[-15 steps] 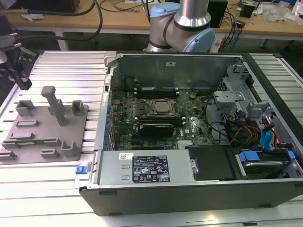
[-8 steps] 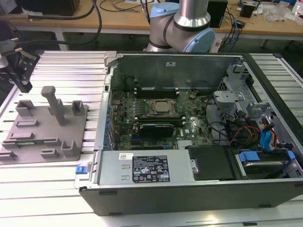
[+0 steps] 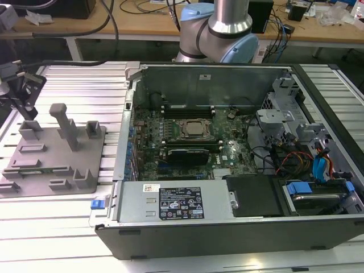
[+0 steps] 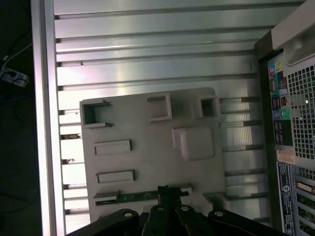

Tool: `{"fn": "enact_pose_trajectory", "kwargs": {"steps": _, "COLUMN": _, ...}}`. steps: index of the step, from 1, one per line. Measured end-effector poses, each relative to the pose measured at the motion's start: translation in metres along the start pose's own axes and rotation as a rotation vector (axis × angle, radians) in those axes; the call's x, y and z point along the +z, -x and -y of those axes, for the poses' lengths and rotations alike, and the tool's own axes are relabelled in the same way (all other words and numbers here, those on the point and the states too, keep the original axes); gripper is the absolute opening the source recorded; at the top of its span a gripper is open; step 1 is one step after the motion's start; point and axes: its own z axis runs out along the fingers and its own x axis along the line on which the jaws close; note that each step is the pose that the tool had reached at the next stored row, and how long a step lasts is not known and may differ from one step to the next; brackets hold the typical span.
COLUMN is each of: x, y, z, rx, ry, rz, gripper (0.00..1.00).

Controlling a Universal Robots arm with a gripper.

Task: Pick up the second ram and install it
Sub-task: 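Reach for the second ram, then pick up the second ram and move it above second insertion slot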

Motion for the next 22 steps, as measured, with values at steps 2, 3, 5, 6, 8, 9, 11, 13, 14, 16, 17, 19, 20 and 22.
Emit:
{"fn": "enact_pose_trajectory", "kwargs": {"steps": 2, "x": 0.0023, "y": -0.0047, "z": 0.0004, "rx": 0.000, "ry": 0.0000, "rz": 0.0001, "gripper": 0.08}}
{"fn": "enact_pose_trajectory", "kwargs": {"steps": 3, "x": 0.0034, "y": -0.0065, "z": 0.0006, "rx": 0.000, "ry": 0.0001, "rz": 0.0001, "gripper": 0.08}}
{"fn": "enact_pose_trajectory", "kwargs": {"steps": 5, "x": 0.0068, "y": -0.0107, "z": 0.0014, "rx": 0.000, "ry": 0.0001, "rz": 0.0001, "gripper": 0.08}}
{"fn": "enact_pose_trajectory", "kwargs": {"steps": 6, "x": 0.0083, "y": -0.0119, "z": 0.0024, "rx": 0.000, "ry": 0.0000, "rz": 0.0000, "gripper": 0.08}}
{"fn": "enact_pose_trajectory", "kwargs": {"steps": 8, "x": 0.0116, "y": -0.0138, "z": 0.0063, "rx": -0.001, "ry": 0.0000, "rz": -0.0001, "gripper": 0.08}}
{"fn": "enact_pose_trajectory", "kwargs": {"steps": 9, "x": 0.0131, "y": -0.0146, "z": 0.0086, "rx": -0.001, "ry": 0.0000, "rz": -0.0001, "gripper": 0.08}}
{"fn": "enact_pose_trajectory", "kwargs": {"steps": 11, "x": 0.0143, "y": -0.0151, "z": 0.0102, "rx": -0.001, "ry": -0.0001, "rz": -0.0002, "gripper": 0.08}}
{"fn": "enact_pose_trajectory", "kwargs": {"steps": 13, "x": 0.0143, "y": -0.0151, "z": 0.0102, "rx": -0.001, "ry": -0.0002, "rz": -0.0001, "gripper": 0.08}}
{"fn": "enact_pose_trajectory", "kwargs": {"steps": 14, "x": 0.0144, "y": -0.0151, "z": 0.0102, "rx": -0.001, "ry": -0.0002, "rz": -0.0001, "gripper": 0.08}}
{"fn": "enact_pose_trajectory", "kwargs": {"steps": 16, "x": 0.0144, "y": -0.0151, "z": 0.0102, "rx": -0.001, "ry": -0.0002, "rz": -0.0001, "gripper": 0.08}}
{"fn": "enact_pose_trajectory", "kwargs": {"steps": 17, "x": 0.0144, "y": -0.0151, "z": 0.0102, "rx": -0.001, "ry": -0.0003, "rz": 0.0000, "gripper": 0.08}}
{"fn": "enact_pose_trajectory", "kwargs": {"steps": 19, "x": 0.0144, "y": -0.0151, "z": 0.0102, "rx": -0.001, "ry": -0.0002, "rz": -0.0001, "gripper": 0.08}}
{"fn": "enact_pose_trajectory", "kwargs": {"steps": 20, "x": 0.0144, "y": -0.0151, "z": 0.0102, "rx": -0.001, "ry": -0.0003, "rz": -0.0001, "gripper": 0.08}}
{"fn": "enact_pose_trajectory", "kwargs": {"steps": 22, "x": 0.0144, "y": -0.0151, "z": 0.0102, "rx": -0.001, "ry": -0.0004, "rz": 0.0000, "gripper": 0.08}}
